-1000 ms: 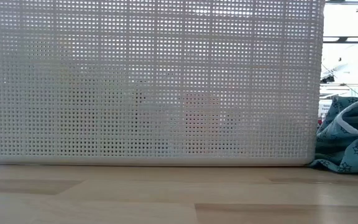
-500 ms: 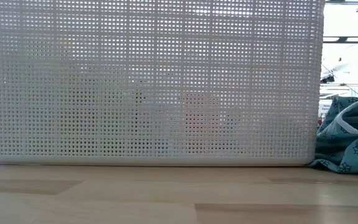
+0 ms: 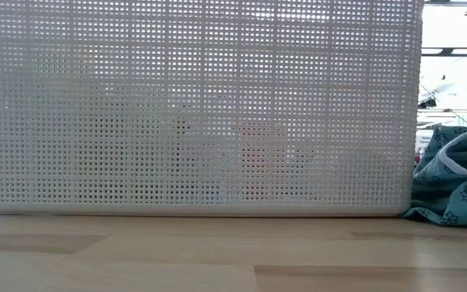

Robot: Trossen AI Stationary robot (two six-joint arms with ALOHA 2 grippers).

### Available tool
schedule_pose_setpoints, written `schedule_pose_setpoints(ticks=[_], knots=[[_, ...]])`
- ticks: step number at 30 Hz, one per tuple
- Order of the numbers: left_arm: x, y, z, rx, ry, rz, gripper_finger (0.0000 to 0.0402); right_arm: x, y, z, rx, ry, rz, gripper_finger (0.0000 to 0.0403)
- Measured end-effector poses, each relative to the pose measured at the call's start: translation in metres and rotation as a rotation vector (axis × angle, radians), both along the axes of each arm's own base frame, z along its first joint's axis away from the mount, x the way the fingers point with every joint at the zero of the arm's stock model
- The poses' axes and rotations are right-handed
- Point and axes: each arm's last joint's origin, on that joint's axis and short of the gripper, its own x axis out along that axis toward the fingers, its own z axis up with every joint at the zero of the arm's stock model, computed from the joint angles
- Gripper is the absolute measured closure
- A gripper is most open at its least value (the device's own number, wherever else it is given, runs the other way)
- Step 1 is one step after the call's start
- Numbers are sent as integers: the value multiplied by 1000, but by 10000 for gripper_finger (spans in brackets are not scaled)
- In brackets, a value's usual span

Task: Pick & place medical supplies in basket/bin
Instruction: Put the orange pill bottle into the white container

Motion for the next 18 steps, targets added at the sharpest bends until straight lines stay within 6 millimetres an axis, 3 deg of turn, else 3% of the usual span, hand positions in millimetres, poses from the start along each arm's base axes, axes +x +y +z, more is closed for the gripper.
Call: schedule_pose_setpoints(ticks=[4,13,18], knots=[[1,0,1,1,-8,-1,16,4,4,-3,1,-47,4,114],[0,0,1,-8,-6,7,16,6,18,-36,6,64,80,114],[1,0,1,-10,-6,9,16,6,19,-45,0,99,53,119]])
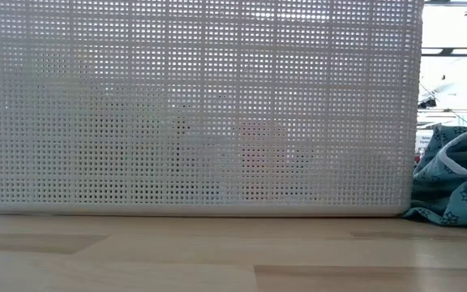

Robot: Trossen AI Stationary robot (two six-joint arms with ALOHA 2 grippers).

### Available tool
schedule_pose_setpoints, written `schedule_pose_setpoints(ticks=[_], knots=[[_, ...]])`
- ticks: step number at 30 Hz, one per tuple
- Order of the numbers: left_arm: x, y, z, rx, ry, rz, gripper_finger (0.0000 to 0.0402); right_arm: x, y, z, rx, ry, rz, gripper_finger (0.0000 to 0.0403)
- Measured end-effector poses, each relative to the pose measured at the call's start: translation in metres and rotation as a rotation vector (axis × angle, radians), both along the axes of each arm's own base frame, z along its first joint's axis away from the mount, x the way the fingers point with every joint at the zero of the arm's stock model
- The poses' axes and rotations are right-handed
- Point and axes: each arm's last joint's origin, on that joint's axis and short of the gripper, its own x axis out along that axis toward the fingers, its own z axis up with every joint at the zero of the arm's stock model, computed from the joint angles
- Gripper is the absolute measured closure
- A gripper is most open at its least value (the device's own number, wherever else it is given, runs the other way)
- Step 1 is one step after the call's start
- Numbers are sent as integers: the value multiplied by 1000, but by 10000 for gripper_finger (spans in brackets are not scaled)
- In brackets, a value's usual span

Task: Pick & place medical supplies in basket/bin
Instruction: Put the orange pill bottle into the white container

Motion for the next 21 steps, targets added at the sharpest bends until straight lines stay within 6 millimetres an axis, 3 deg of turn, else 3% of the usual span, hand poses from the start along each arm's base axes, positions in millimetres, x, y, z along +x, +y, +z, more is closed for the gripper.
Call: schedule_pose_setpoints(ticks=[13,21], knots=[[0,0,0,-1,-6,1,16,-13,1,-2,-41,44,-36,189],[0,0,1,-6,-5,5,16,-1,-6,1,-7,79,-145,252]])
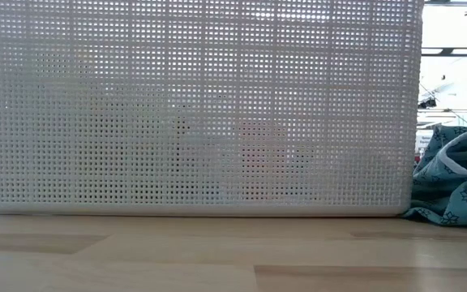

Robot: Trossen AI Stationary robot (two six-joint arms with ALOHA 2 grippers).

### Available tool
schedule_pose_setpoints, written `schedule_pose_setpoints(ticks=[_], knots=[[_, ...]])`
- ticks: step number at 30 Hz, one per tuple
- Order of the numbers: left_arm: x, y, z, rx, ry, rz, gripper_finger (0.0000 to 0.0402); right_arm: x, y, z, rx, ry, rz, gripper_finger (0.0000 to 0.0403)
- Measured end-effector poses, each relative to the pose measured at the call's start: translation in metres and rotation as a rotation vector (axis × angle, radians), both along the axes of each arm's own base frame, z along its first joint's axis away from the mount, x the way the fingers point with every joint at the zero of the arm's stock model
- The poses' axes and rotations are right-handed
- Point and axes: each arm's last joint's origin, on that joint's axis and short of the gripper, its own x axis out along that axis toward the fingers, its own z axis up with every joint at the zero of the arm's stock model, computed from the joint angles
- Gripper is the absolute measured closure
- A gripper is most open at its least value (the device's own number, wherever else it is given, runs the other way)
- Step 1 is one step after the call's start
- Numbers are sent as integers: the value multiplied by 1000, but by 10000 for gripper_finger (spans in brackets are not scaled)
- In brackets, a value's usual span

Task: Pick & place medical supplies in basket/bin
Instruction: Put the orange pill bottle into the white container

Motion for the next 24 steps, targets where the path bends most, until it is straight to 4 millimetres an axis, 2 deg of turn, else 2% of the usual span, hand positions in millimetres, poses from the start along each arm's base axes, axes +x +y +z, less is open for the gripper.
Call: schedule_pose_setpoints(ticks=[5,9,14,18,22,24], knots=[[0,0,0,0,0,1,16,9,-10,25,61,-69,-87,243],[2,0,2,-6,-28,-5,16,9,-24,64,123,-205,-129,238],[5,-10,35,-101,-359,-131,16,3,-52,115,202,-377,-270,242],[5,-20,56,-124,-577,-263,16,1,-73,155,252,-618,-270,238],[6,-19,56,-92,-595,-283,16,2,-100,184,213,-807,-273,236],[13,-17,51,-87,-565,-271,16,8,-115,194,190,-864,-277,237]])
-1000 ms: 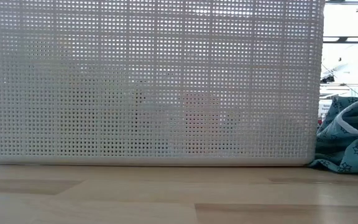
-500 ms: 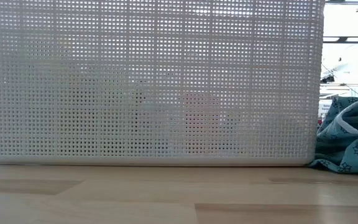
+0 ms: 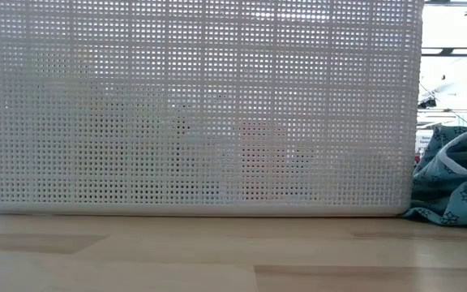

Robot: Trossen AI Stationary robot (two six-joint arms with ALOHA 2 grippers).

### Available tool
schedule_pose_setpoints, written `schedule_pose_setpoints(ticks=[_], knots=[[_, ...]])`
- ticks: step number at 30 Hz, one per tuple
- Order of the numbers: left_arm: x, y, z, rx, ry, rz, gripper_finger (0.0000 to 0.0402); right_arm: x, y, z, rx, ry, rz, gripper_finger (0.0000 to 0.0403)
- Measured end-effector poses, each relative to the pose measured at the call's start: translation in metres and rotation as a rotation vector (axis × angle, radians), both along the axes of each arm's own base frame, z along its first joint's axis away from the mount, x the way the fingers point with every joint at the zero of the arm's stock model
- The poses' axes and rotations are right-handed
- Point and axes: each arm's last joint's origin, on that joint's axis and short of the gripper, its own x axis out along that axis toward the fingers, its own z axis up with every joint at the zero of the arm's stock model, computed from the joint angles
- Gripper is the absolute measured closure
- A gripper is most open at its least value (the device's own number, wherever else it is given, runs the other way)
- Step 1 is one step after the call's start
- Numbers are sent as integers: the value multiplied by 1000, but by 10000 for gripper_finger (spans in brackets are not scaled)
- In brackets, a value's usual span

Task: Pick & place medical supplies in basket/bin
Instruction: Put the orange pill bottle into the white container

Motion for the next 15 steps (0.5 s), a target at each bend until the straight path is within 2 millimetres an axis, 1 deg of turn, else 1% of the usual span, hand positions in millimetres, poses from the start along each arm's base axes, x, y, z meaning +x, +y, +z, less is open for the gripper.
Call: schedule_pose_setpoints(ticks=[2,4,8,12,15], knots=[[8,3,-7,5,45,12,16,8,-15,6,-16,-23,-6,238],[20,3,-17,6,88,13,16,19,-28,10,-23,-47,3,238],[34,2,-29,-9,165,24,16,38,-49,12,-40,-73,14,237],[42,1,-47,-46,312,43,16,47,-63,14,-89,-96,11,237],[45,1,-52,-71,369,48,16,51,-69,16,-136,-132,14,236]])
